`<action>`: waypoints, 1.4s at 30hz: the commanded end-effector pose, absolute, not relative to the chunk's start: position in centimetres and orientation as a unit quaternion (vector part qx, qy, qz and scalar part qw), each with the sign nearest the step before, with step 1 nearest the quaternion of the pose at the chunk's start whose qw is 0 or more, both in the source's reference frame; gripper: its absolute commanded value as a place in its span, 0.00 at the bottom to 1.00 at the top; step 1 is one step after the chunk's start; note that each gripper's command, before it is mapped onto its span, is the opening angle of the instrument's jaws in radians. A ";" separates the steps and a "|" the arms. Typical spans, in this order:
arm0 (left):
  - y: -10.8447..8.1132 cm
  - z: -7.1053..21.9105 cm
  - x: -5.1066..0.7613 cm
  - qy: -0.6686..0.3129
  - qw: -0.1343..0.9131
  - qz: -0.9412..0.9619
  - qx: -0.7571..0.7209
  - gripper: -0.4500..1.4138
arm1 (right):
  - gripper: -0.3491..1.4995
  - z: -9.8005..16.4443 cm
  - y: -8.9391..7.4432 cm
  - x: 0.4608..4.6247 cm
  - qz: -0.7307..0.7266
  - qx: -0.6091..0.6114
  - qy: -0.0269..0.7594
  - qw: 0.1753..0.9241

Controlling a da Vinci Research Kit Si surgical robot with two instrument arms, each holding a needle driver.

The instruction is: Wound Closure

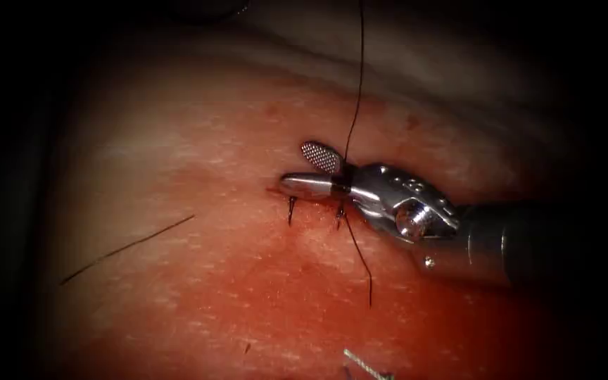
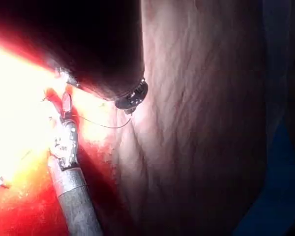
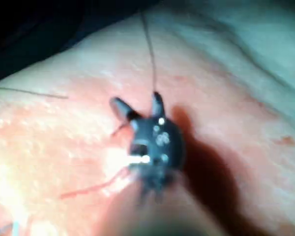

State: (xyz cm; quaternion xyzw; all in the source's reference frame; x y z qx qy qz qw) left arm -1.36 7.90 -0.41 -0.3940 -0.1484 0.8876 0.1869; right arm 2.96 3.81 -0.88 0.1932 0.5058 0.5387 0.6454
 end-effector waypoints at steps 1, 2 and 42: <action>7.9 -0.4 -1.41 -0.147 0.185 0.888 -0.394 0.05 | 0.84 -0.9 3.8 3.05 0.538 0.193 0.507 0.645; 7.9 -0.4 -1.42 -0.147 0.185 0.888 -0.394 0.05 | 0.84 -0.9 3.8 3.05 0.539 0.193 0.507 0.645; 7.1 1.6 -2.19 -0.205 0.190 0.906 -0.319 0.14 | 0.89 -1.5 3.9 1.07 0.560 0.051 0.497 0.661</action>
